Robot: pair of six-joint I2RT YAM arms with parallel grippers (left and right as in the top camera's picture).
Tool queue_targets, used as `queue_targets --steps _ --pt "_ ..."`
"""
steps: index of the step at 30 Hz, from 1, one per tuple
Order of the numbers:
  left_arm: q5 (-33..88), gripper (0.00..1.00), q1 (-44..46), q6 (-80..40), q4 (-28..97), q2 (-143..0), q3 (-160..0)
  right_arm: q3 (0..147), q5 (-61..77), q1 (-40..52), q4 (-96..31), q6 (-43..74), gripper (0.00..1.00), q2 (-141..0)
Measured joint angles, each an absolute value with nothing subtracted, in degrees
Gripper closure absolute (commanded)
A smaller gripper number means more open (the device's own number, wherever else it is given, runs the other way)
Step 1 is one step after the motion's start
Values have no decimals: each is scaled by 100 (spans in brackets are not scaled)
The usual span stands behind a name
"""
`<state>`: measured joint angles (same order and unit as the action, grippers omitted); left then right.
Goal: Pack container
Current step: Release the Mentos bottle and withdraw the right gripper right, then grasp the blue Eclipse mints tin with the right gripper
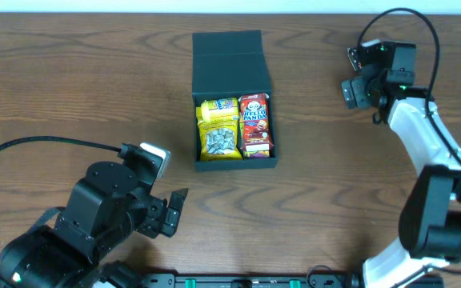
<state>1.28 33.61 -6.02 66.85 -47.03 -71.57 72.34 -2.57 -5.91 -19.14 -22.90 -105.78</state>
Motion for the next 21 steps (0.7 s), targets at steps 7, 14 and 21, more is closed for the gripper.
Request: queue_targets --steps 7,14,21 --pt "126 5 3361 -602 6683 -4703 -7157 7234 550 -1004 -1535 -2493 1 -11052" --pt "126 5 3361 -602 6685 -4703 -7157 7234 1048 -1011 -1066 -2598 1 -11391" --pt "126 5 3361 -602 6685 -4703 -7157 7242 1173 -1011 -996 -2600 1 -11747"
